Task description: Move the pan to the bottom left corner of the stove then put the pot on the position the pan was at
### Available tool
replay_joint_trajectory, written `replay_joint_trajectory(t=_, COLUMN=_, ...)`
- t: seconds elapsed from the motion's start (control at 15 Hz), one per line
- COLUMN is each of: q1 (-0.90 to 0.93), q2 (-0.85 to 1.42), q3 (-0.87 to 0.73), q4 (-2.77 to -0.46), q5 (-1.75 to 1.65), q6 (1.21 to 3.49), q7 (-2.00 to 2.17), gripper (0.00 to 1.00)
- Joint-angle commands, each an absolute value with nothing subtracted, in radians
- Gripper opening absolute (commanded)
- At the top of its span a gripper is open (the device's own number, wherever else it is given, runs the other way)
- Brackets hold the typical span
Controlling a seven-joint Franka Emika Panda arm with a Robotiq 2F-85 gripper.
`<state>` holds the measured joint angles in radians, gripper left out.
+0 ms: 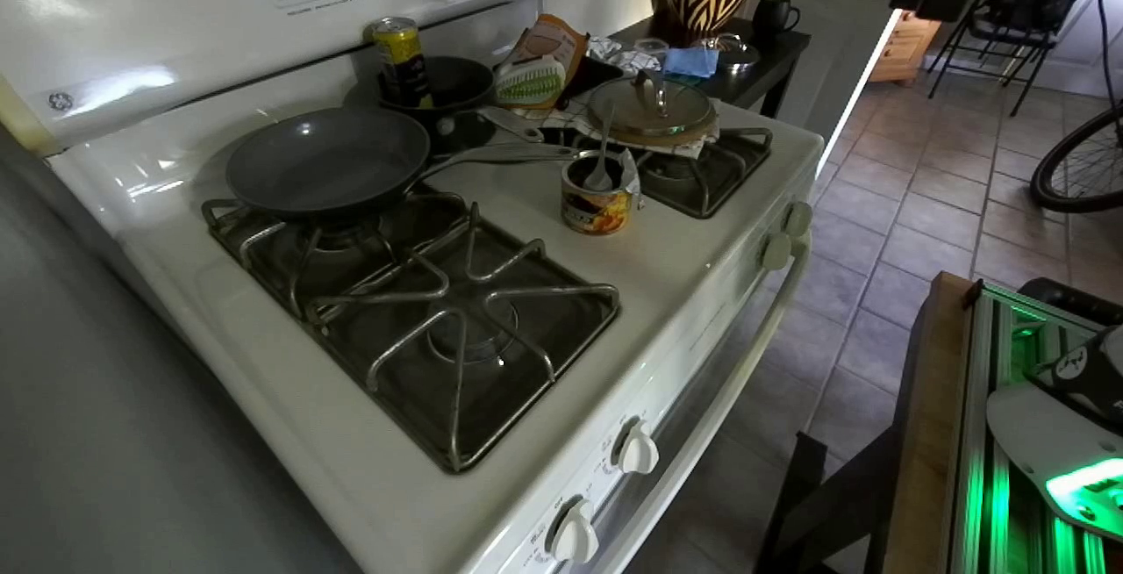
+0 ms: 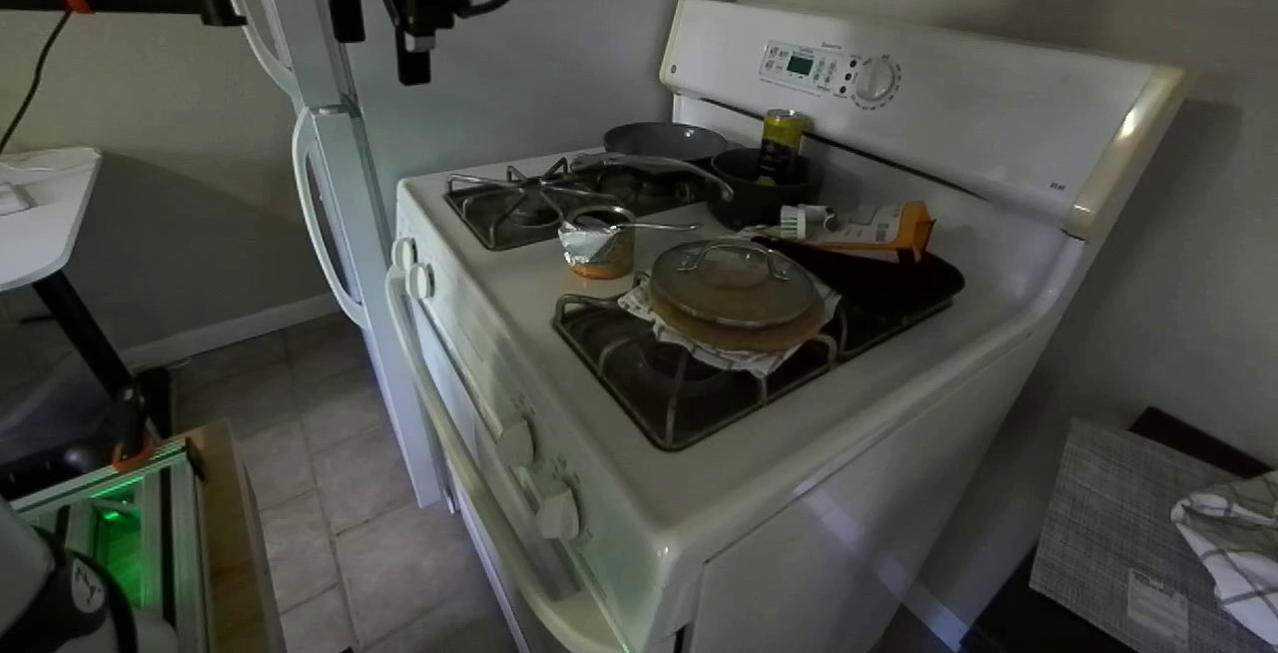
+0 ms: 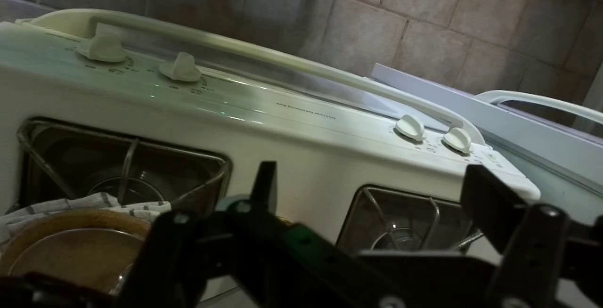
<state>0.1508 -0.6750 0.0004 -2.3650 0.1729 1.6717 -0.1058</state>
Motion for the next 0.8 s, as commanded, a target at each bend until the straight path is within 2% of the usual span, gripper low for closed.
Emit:
replay_joint_trajectory(t=0.0, q1=0.134, q2=-0.674, q3=0.013, q4=-2.362, q5=0.18, q6=1.667, q7=-0.114, gripper=1.0)
replay_joint_trajectory(t=0.33, q1=0.185, q2=-0.545, q3=0.023, q4=-2.358, q5=0.224, q6=2.092, q7=-0.237, gripper=1.0)
replay_joint_trajectory(t=0.73, q1=0.27, q2=-0.213, q3=0.034, q4=-2.29, q5=0.279, q6=2.4, q7=-0.37, gripper=1.0)
